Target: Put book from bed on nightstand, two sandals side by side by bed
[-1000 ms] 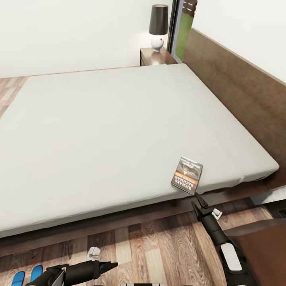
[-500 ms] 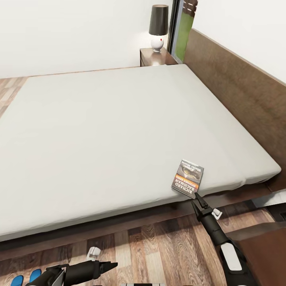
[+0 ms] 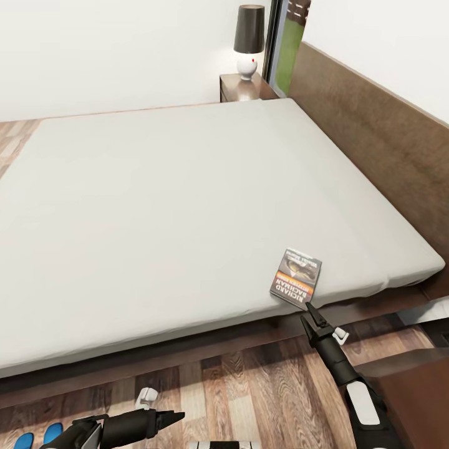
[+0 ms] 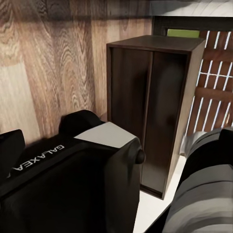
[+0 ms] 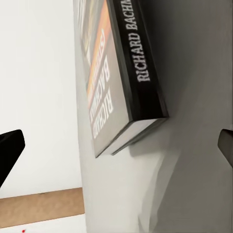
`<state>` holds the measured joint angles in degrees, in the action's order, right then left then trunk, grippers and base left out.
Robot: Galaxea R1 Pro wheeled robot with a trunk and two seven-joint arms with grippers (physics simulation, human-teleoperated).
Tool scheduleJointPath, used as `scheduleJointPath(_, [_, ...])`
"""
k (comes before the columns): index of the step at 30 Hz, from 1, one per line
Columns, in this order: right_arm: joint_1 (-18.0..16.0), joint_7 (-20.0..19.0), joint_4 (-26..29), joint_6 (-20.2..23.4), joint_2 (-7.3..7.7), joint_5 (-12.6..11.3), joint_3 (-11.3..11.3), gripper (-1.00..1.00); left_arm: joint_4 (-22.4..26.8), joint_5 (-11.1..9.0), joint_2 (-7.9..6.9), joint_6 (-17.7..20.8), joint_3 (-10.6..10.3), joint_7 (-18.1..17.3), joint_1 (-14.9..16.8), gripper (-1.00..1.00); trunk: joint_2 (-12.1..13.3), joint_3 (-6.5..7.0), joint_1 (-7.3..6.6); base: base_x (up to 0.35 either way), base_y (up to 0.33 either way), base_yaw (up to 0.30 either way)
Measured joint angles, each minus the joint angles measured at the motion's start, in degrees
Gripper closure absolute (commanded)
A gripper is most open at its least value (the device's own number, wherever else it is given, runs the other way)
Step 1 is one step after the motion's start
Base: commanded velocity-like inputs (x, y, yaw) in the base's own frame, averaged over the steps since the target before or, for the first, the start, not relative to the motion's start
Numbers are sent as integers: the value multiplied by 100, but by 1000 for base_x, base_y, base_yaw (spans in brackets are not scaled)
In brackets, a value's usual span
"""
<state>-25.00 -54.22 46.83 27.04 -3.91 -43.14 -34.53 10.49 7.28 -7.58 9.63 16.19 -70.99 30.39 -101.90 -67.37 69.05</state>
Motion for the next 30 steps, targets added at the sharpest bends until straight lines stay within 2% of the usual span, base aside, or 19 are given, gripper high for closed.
scheduleJointPath(14, [-1,0,0,0,-2,-1,0,-100,2,0,0,0,-1,-8,0,-100,-42,-19,23,1,0,0])
scheduleJointPath(20, [2,0,0,0,-1,-1,0,-100,5,0,0,-1,-3,-14,0,-100,-42,-18,21,167,0,0])
scheduleJointPath(30, [2,0,0,7,0,-1,0,-100,5,0,0,0,-3,-10,0,-100,-42,-19,23,21,0,0])
